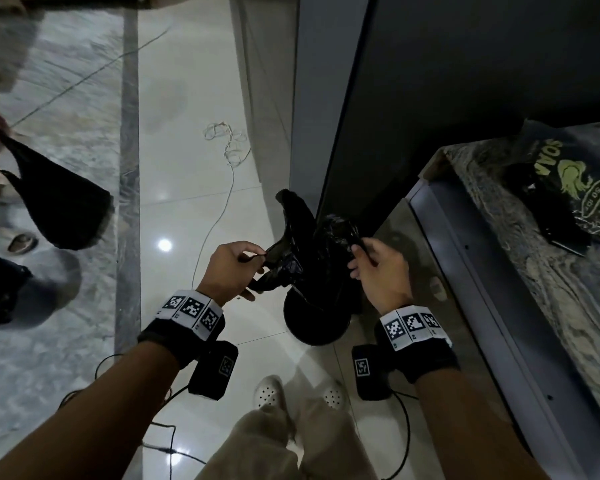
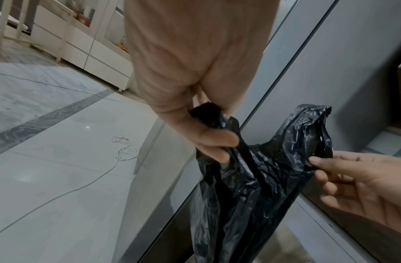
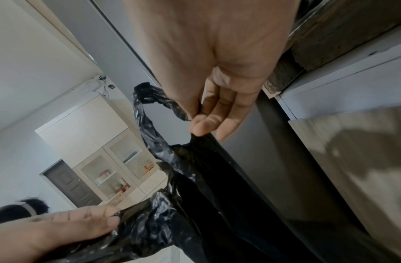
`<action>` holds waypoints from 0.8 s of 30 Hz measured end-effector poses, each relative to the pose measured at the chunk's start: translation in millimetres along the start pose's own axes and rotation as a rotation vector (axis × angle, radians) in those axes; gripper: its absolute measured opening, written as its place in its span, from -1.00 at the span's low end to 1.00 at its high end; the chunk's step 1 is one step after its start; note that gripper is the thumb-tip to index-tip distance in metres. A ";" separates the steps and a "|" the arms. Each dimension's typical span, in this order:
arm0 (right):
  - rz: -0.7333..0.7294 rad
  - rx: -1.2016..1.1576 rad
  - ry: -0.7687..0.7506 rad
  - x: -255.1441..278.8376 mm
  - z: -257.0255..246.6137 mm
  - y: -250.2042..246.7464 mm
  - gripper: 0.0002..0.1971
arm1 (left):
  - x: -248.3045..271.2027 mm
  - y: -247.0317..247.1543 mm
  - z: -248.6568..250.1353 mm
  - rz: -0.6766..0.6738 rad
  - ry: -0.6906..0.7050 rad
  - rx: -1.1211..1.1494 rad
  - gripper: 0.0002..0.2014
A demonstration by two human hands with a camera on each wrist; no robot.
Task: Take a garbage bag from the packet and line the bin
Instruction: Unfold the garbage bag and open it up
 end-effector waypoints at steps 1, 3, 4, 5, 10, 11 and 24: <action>-0.007 -0.030 0.020 4.2 1.4 3.4 -0.73 | 1.3 -1.7 -2.3 0.000 0.002 0.007 -0.91; -0.004 -0.069 0.066 15.5 4.4 13.6 -0.73 | 1.2 -4.1 -11.5 -0.034 0.002 0.023 -0.90; -0.006 -0.099 0.097 18.2 4.6 14.3 -0.75 | 2.0 -2.4 -13.1 -0.041 0.002 0.029 -0.90; -0.011 -0.137 0.132 22.0 5.0 14.4 -0.78 | 3.4 -0.5 -15.0 -0.049 0.002 0.032 -0.90; -0.027 -0.203 0.204 24.1 13.8 16.4 -0.82 | -2.3 8.1 -19.4 -0.064 0.004 0.051 -0.91; -0.016 -0.161 0.177 21.7 15.3 14.1 -0.80 | -2.5 8.4 -18.0 -0.059 0.009 0.057 -0.91; 0.023 -0.064 0.196 0.5 56.3 -5.3 -0.55 | -24.6 49.7 -21.6 -0.091 0.067 0.080 -0.90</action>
Point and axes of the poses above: each hand's wrist, its own x-axis away from the middle knuckle, its own y-axis out of the palm, z = x × y, the point moved 8 cm from there along -x, towards the middle knuckle, and after that the axes turned 7 degrees about z, right-handed, at the moved point
